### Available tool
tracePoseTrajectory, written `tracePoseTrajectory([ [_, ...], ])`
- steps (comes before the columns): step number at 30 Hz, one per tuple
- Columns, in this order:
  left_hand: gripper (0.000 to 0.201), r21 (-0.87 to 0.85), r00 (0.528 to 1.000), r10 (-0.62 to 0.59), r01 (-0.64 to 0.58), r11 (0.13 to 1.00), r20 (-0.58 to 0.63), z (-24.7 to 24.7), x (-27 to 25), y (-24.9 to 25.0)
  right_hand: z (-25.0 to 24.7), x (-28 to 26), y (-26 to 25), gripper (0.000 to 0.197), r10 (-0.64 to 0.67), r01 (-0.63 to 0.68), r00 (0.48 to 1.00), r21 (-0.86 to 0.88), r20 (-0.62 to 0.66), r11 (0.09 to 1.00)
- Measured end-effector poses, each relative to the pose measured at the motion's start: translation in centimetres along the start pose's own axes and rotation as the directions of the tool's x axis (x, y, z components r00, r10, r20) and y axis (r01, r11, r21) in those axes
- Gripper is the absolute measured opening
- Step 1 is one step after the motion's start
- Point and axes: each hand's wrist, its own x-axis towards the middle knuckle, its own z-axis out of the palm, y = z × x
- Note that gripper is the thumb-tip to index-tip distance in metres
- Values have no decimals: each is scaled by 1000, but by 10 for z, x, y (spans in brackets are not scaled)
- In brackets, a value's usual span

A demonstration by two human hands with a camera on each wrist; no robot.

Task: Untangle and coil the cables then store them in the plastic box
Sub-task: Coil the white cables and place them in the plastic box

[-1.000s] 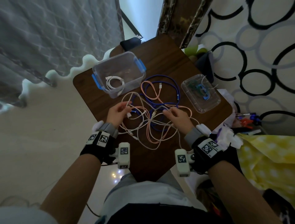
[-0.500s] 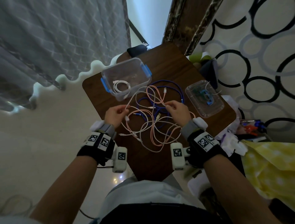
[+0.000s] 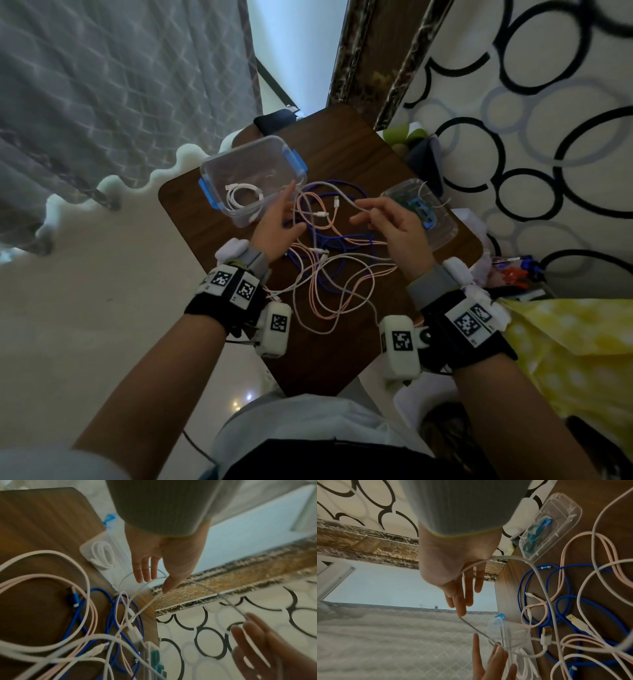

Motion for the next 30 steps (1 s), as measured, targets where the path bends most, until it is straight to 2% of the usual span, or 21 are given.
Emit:
tracePoseTrajectory([
  [2,73,242,997,75,-70,968,-13,1,5,1,-1,-1,0,24,-7,7,1000,-9,27,1000],
  [4,59,350,998,52,-40,936,-24,0,6,4,-2,2,3,24,-13,14,1000,-25,15,1000],
  [6,42,304,999,-11,26,952,-50,-1,6,0,-2,8,8,24,-4,2,1000,-64,-29,998],
  [9,37,270,991,-68,96,958,-112,-5,-1,-10,3,15,19,23,36,-51,986,-91,-164,995],
  [11,33,305,979,-50,111,946,-199,-12,-6,-14,10,19,24,22,66,-81,976,-66,-208,995],
  [13,25,304,959,-12,103,947,-284,-22,-11,-12,18,24,25,23,98,-110,979,-58,-176,992],
  [16,12,196,976,9,35,980,-218,-27,-12,-7,26,30,27,26,179,-179,980,-1,-88,984],
  [18,4,92,990,-40,52,994,-134,-25,-10,-1,29,34,26,26,215,-213,974,41,-75,976],
  [21,10,44,994,-61,65,997,-86,-24,-5,6,30,42,18,23,210,-196,970,113,-122,974],
  [24,10,-66,994,-41,35,997,-97,-24,1,16,32,50,9,20,206,-189,974,165,-96,968],
  [27,12,-254,990,-22,-15,967,-141,-19,9,28,33,53,4,21,271,-261,963,251,-6,932],
  [30,12,-371,986,-30,-32,928,-162,-11,11,32,36,48,1,28,322,-339,941,354,108,872],
])
